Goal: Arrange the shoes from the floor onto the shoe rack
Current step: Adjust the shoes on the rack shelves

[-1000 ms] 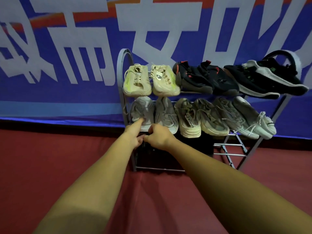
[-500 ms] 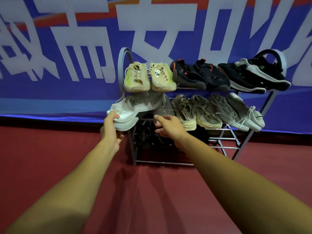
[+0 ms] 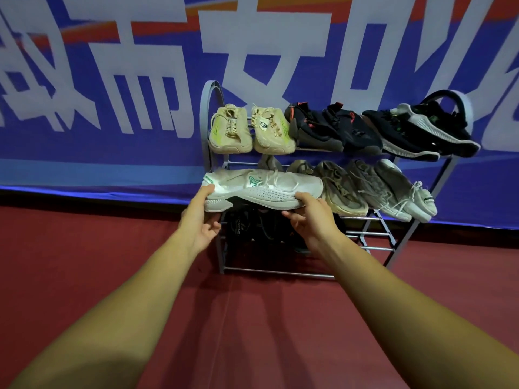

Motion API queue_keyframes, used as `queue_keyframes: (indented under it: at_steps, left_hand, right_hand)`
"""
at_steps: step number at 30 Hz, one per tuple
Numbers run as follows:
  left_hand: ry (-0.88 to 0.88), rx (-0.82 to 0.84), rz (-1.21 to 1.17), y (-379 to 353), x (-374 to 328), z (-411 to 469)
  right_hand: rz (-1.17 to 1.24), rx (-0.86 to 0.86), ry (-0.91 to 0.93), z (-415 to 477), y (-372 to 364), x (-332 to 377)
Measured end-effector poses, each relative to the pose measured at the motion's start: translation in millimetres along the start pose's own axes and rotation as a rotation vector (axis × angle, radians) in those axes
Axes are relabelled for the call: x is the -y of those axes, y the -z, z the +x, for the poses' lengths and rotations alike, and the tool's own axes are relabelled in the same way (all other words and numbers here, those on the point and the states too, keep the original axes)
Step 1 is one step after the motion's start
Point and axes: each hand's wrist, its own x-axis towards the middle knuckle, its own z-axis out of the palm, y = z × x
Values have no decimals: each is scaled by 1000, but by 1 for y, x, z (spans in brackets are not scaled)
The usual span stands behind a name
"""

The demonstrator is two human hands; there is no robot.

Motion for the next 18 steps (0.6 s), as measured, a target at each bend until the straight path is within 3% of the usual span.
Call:
queue_keyframes:
  at_steps: [4,10,18]
  left_hand:
    - [2,-6,71,-25,24,-6]
    - [28,182,139,-72,43,-20]
    - [-30,89,164,-75,29,-5]
  right_hand:
    - [88,-79,13,-3,1,2]
    - [150,-45,-1,-11,-8,-2]
    - [-173,39,17,-6,-8,4]
